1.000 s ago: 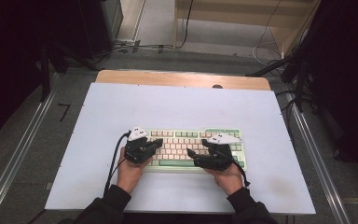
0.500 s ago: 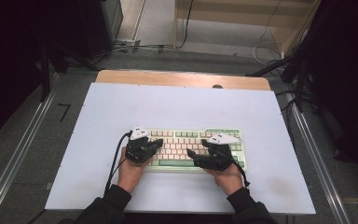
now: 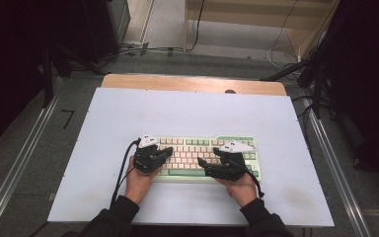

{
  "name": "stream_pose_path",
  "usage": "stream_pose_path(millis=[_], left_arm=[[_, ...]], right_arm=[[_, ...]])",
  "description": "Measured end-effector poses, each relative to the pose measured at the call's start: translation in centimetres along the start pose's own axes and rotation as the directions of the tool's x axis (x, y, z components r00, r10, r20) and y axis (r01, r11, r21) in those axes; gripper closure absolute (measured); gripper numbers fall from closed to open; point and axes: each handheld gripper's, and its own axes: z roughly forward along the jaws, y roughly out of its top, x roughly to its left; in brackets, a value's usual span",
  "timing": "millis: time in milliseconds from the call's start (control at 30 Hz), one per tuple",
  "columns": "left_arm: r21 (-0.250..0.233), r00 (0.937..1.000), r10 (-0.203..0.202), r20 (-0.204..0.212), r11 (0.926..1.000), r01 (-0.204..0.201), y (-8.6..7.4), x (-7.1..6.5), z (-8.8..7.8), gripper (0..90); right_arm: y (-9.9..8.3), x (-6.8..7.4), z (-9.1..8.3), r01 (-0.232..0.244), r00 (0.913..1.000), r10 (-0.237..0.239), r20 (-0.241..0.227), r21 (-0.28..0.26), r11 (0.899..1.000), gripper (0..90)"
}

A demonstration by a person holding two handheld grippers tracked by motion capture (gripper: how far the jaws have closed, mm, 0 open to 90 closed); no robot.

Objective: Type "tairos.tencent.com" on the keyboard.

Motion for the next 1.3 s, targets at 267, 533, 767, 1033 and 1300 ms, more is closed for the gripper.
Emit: stream_pose_path(millis=[267,533,767,1033,1300], left_arm=[[-0.049,0.9995,-0.016,0.028,0.9987,0.018,0.3,0.1,-0.9,80.2],[-0.107,0.9987,-0.039,-0.033,0.9937,0.035,0.6,0.7,-2.4,43.8],[-0.112,0.9975,-0.047,-0.052,0.9929,0.041,0.5,1.0,-2.8,41.7],[-0.105,0.9974,-0.045,-0.056,0.9937,0.039,0.3,1.0,-2.8,41.9],[-0.104,0.9973,-0.047,-0.057,0.9937,0.041,0.3,1.0,-2.8,42.4]], right_arm=[[-0.1,0.0,0.1,0.004,1.0,-0.004,0.001,0.003,1.0,26.9],[-0.1,0.1,0.1,0.008,1.0,-0.008,0.003,0.0,1.0,27.3],[-0.1,0.1,0.1,0.008,1.0,-0.008,0.002,-0.003,1.0,28.6],[-0.1,0.3,0.1,0.018,0.9998,-0.018,0.0,-0.006,1.0,36.7],[-0.3,0.8,0.4,0.051,0.998,-0.051,-0.038,-0.019,0.999,76.1]])
